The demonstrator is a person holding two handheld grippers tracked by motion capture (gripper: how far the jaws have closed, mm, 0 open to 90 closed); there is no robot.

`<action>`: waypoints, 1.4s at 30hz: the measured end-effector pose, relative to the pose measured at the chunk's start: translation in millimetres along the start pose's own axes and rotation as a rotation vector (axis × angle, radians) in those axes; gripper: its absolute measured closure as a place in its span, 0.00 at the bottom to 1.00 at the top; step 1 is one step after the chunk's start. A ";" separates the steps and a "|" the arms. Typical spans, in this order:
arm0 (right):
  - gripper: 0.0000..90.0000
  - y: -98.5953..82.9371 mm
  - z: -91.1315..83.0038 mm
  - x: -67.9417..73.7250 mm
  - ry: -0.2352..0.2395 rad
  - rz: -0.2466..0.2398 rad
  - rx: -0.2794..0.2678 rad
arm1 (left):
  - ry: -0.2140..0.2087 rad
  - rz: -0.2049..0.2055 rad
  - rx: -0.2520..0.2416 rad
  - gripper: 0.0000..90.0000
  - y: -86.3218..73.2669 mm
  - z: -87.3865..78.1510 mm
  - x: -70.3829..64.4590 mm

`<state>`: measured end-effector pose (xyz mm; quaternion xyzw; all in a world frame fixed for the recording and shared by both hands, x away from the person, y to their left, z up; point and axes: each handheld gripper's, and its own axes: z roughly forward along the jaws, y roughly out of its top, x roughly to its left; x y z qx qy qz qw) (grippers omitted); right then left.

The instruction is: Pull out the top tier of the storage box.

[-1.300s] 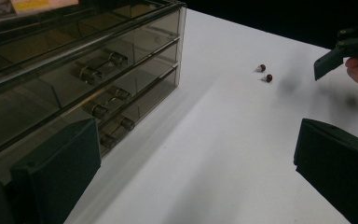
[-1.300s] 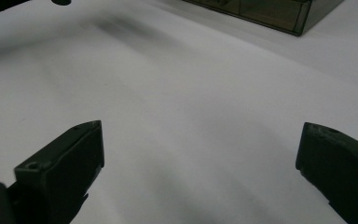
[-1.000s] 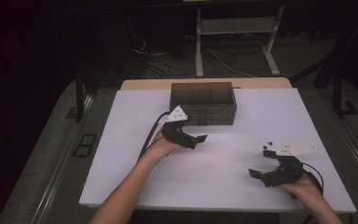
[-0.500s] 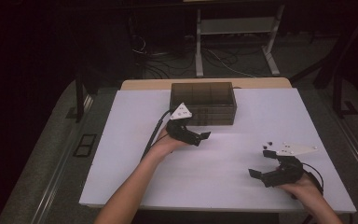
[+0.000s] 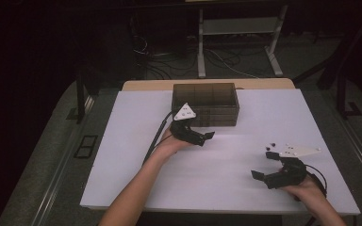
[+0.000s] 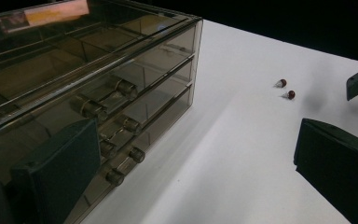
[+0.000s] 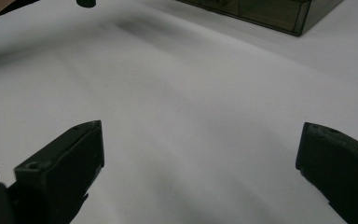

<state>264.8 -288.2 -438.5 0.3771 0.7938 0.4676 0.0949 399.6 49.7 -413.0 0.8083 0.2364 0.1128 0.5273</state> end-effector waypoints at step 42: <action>0.01 -3.9 4.6 2.4 -0.015 -0.017 0.009 | 0.115 0.192 0.035 0.00 0.3 2.6 -11.3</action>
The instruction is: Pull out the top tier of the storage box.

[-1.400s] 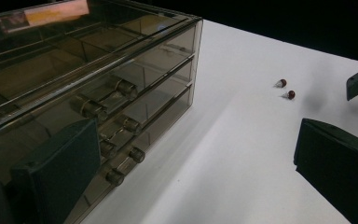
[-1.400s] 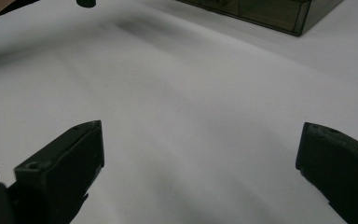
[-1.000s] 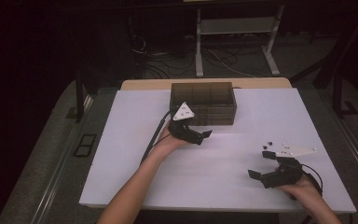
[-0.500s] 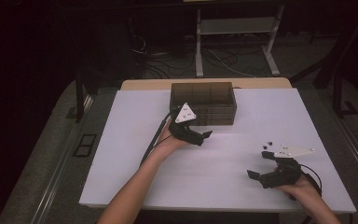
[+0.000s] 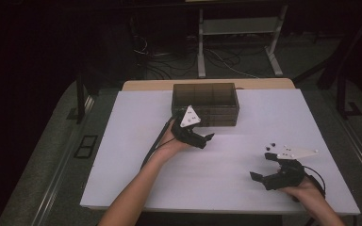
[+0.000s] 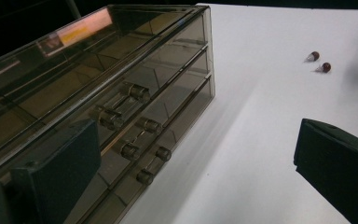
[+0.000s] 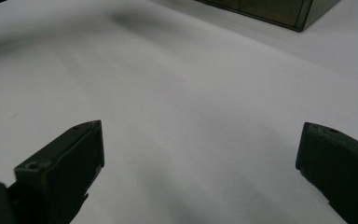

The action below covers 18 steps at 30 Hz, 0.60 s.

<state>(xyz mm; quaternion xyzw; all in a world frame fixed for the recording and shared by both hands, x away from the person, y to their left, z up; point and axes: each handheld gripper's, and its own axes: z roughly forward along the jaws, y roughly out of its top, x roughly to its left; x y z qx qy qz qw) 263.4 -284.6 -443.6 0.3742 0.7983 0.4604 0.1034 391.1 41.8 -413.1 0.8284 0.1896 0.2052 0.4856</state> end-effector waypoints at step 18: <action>0.01 -0.1 0.0 0.7 -0.001 -0.008 0.000 | 0.068 0.099 0.023 0.00 0.9 0.0 -5.2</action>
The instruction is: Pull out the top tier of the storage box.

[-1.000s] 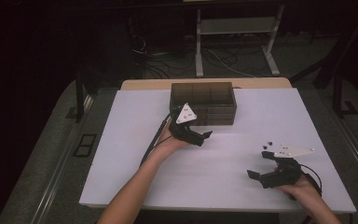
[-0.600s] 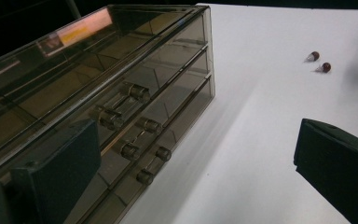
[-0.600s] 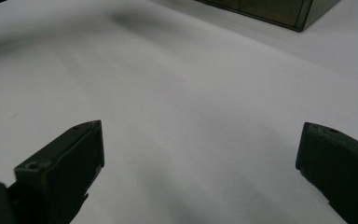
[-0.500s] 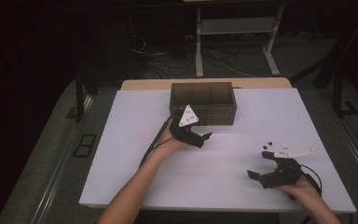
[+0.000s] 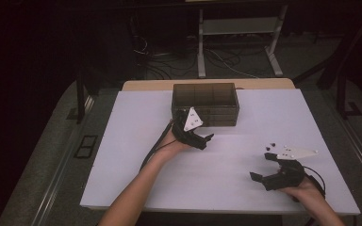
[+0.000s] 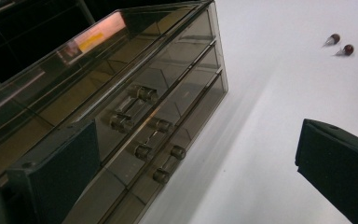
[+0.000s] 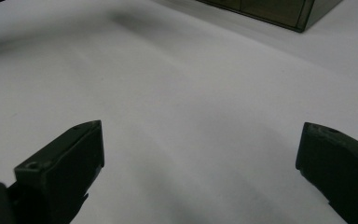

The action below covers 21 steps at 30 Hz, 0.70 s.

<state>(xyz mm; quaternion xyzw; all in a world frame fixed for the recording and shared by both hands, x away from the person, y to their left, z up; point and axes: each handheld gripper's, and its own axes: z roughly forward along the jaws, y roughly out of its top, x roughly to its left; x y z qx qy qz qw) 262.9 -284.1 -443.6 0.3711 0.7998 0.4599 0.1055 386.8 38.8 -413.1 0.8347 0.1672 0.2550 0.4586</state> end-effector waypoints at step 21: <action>0.01 -0.1 0.0 0.2 0.001 -0.002 -0.001 | 0.079 0.132 0.032 0.00 0.3 -0.5 -4.1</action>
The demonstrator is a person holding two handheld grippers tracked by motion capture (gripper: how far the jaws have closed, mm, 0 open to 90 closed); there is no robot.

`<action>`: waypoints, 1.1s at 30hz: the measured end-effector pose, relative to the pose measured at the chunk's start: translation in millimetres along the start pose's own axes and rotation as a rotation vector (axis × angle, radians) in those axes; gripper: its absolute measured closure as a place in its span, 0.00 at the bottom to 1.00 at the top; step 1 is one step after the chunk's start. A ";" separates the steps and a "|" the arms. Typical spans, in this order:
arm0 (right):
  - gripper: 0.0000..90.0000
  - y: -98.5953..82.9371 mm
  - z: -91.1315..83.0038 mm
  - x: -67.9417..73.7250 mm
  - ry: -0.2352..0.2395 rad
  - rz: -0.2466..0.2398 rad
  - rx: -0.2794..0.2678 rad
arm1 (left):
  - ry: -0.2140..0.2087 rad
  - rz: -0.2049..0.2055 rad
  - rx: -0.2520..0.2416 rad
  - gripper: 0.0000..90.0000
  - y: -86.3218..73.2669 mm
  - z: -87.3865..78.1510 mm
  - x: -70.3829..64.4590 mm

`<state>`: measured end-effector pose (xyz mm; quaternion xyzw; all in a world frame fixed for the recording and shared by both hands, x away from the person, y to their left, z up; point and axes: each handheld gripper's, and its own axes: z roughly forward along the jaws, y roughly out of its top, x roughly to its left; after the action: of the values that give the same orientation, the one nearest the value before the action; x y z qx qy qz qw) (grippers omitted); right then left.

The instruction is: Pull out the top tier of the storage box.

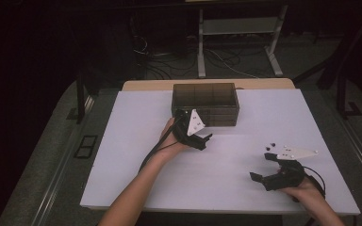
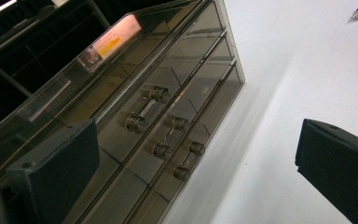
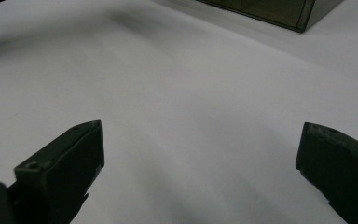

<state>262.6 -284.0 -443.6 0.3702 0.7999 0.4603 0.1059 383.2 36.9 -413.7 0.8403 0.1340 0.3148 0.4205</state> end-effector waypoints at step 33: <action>0.01 0.0 0.0 -0.2 0.000 0.002 0.000 | 0.136 0.219 0.043 0.00 -1.7 2.5 -8.9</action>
<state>262.8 -284.2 -443.6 0.3708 0.7996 0.4606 0.1053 378.1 32.0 -419.9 0.8354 0.0766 0.4122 0.3555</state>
